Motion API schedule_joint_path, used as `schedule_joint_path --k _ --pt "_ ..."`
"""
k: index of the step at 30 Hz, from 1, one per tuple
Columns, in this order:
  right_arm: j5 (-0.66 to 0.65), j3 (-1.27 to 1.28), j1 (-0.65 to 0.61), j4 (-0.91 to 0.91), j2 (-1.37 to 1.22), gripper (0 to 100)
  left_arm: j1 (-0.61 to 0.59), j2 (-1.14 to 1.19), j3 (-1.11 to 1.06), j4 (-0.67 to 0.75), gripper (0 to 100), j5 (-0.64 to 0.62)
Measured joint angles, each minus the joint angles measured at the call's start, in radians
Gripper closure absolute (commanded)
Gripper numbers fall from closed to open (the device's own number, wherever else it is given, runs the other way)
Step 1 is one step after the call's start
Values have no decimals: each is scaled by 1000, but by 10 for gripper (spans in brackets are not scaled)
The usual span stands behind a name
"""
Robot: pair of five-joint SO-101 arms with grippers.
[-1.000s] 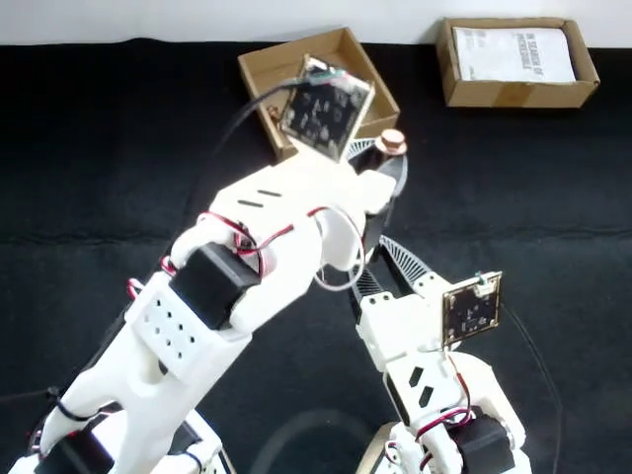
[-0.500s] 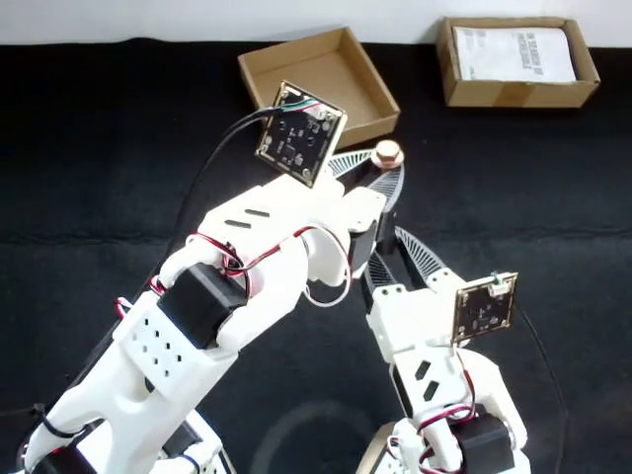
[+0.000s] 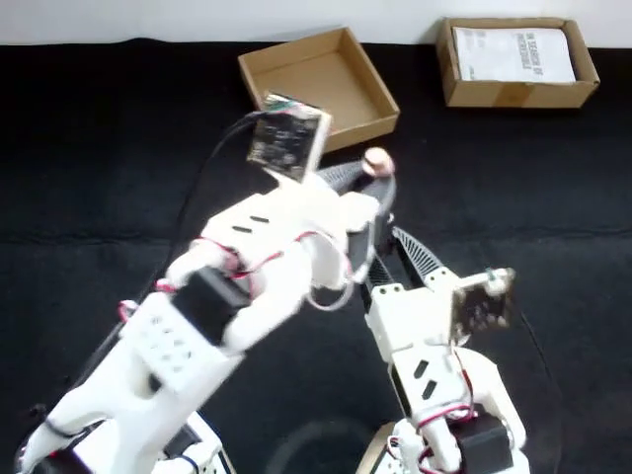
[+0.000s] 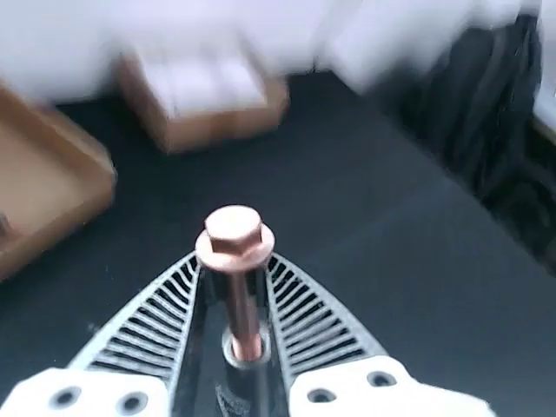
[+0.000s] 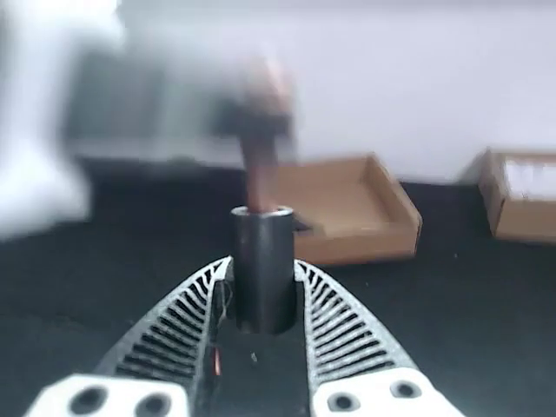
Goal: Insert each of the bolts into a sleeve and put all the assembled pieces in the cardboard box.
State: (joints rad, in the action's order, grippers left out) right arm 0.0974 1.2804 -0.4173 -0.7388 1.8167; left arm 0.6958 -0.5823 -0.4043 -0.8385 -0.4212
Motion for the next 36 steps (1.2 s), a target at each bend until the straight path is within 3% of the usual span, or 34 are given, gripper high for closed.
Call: schedule_joint_path --k 15,25,36 --pt "-107 8 -5 40 -5 991 -8 219 64 87 986 -3" --pt "-112 11 -17 54 -3 991 2 106 176 -224 986 183" --pt "-115 71 -18 206 6 991 166 -112 275 -463 986 353"
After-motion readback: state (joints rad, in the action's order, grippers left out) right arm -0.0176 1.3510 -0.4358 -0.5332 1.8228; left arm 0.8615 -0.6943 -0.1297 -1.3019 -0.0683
